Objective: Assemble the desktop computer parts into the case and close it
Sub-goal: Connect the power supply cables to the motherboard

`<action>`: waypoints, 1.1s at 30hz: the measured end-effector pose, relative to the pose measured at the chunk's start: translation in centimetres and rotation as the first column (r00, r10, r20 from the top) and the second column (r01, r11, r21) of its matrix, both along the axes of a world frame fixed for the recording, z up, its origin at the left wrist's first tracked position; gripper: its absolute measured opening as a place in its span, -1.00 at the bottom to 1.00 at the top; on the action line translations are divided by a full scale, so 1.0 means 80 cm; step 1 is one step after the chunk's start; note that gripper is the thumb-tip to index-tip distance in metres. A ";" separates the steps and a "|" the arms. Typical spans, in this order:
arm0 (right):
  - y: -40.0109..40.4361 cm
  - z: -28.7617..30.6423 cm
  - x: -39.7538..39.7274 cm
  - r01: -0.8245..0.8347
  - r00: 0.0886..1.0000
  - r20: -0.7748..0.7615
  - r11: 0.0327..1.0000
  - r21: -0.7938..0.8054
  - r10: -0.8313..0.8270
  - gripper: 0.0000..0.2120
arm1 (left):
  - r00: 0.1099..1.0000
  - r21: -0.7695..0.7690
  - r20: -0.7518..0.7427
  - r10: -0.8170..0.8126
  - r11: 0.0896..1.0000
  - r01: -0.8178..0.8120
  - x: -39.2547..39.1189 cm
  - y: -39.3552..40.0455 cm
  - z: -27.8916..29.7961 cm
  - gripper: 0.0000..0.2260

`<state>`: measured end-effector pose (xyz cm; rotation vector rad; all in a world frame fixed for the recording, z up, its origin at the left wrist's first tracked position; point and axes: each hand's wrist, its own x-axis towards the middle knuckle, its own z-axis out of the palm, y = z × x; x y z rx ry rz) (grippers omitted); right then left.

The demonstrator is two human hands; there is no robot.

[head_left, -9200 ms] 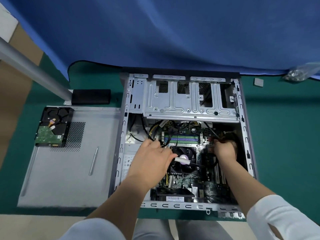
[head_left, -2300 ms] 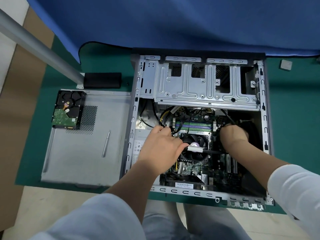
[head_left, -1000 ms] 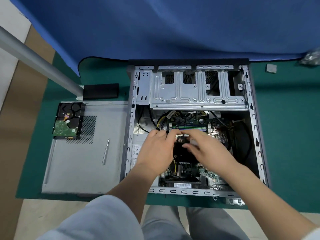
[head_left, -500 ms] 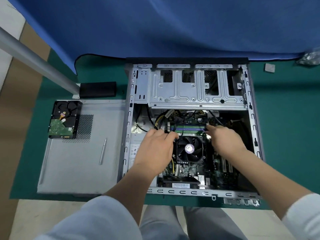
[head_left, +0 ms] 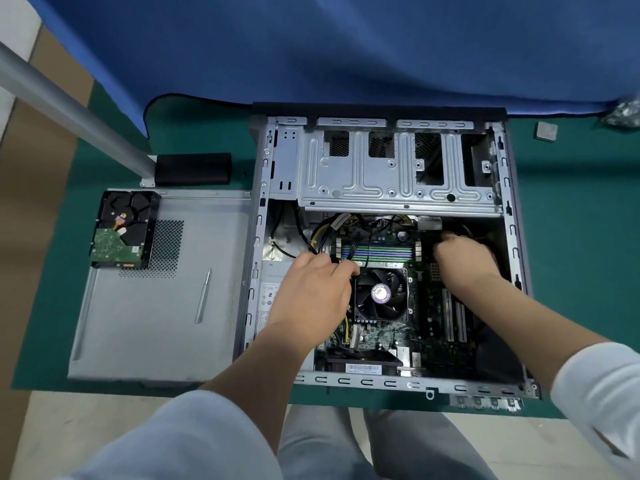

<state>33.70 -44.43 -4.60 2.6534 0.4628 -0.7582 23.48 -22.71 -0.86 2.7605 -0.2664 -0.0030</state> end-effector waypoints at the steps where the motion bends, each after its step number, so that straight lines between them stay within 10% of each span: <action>1: 0.001 0.000 0.001 -0.004 1.000 0.009 1.000 -0.022 0.004 -0.72 | 1.000 0.002 -0.010 -0.002 1.000 0.002 0.000 0.000 0.000 -0.84; 33: 0.042 -0.031 0.000 -0.167 0.986 -0.059 0.950 -0.266 0.156 -0.64 | 0.999 0.002 -0.044 -0.010 1.000 0.010 0.000 0.001 -0.005 -0.82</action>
